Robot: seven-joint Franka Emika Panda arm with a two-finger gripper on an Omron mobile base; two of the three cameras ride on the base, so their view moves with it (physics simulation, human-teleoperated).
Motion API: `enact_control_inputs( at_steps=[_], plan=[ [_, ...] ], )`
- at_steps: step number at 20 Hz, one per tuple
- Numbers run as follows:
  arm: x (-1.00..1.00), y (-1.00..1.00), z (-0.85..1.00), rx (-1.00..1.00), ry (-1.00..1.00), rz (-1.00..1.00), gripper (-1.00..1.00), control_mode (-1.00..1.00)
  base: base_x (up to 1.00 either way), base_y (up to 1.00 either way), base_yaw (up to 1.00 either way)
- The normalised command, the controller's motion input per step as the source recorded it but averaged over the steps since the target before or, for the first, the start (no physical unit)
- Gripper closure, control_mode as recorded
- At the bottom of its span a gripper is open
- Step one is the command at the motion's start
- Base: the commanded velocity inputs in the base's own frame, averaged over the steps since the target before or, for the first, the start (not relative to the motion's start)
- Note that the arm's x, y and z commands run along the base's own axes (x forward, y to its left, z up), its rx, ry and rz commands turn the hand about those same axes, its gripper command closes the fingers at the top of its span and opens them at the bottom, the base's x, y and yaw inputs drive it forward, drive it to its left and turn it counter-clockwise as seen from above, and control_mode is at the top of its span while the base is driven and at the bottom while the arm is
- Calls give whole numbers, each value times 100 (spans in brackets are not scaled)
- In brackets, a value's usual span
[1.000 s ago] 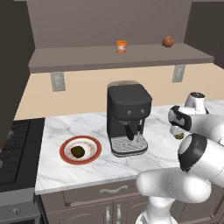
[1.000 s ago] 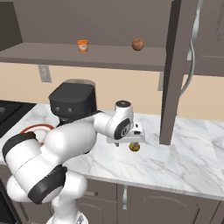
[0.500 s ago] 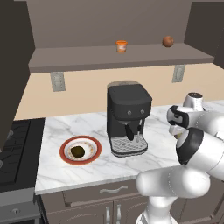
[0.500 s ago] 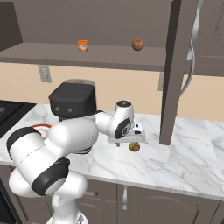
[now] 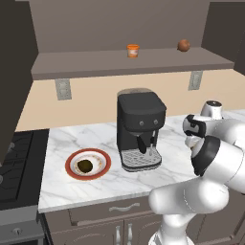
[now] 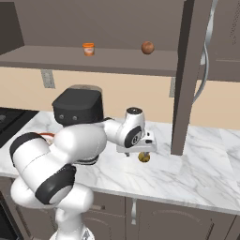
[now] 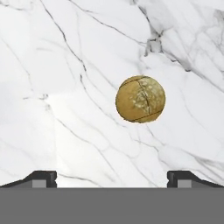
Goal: Pick the avocado and bread from the counter and place them on the plate. Then pick the jam from the cabinet and place it next to the plate. Lastly close the cabinet door.
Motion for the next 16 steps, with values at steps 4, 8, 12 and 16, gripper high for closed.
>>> enact_control_inputs(
  at_steps=[4,8,12,16],
  plan=[
    [4,-3,0,0,0,0,-100,-100,0,0,0],
    [7,-7,-4,0,2,0,-100,-100,0,0,0],
    [7,-6,-2,0,1,0,-100,-100,0,0,0],
    [4,-9,-2,0,0,0,-100,-100,0,0,0]
  ],
)
